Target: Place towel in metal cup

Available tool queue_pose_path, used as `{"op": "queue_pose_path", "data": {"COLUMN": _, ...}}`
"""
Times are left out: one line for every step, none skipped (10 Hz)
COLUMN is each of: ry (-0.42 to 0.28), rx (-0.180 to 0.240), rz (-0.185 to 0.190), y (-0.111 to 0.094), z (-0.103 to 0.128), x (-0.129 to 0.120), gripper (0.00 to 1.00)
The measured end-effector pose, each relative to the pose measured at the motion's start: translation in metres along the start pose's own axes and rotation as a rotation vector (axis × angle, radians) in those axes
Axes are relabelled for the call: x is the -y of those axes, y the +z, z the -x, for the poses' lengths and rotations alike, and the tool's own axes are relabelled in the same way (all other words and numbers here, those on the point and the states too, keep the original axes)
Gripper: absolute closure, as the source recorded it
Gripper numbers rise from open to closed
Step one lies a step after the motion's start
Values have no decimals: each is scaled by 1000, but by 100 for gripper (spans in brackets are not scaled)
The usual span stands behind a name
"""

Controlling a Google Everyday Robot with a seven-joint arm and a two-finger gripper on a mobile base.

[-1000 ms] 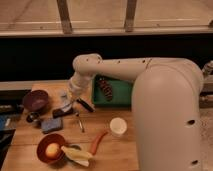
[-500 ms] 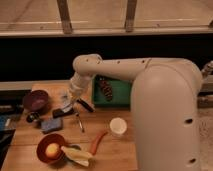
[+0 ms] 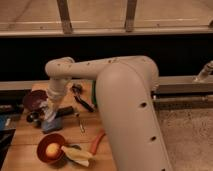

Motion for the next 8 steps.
{"op": "queue_pose_path", "data": {"ry": -41, "rx": -22, "rz": 17, "y": 12, "z": 8, "x": -8, "gripper": 100}}
{"op": "queue_pose_path", "data": {"ry": -65, "rx": -29, "rz": 26, "y": 17, "z": 13, "x": -12, "gripper": 100}}
{"op": "queue_pose_path", "data": {"ry": -92, "rx": -34, "rz": 33, "y": 19, "z": 17, "x": -16, "gripper": 100}}
{"op": "queue_pose_path", "data": {"ry": -122, "rx": -35, "rz": 41, "y": 20, "z": 21, "x": -23, "gripper": 100}}
{"op": "queue_pose_path", "data": {"ry": -146, "rx": -36, "rz": 48, "y": 22, "z": 25, "x": -30, "gripper": 100}}
{"op": "queue_pose_path", "data": {"ry": -170, "rx": -38, "rz": 56, "y": 23, "z": 29, "x": -37, "gripper": 100}}
{"op": "queue_pose_path", "data": {"ry": -184, "rx": -44, "rz": 63, "y": 24, "z": 30, "x": -41, "gripper": 100}}
{"op": "queue_pose_path", "data": {"ry": -196, "rx": -53, "rz": 71, "y": 28, "z": 33, "x": -45, "gripper": 100}}
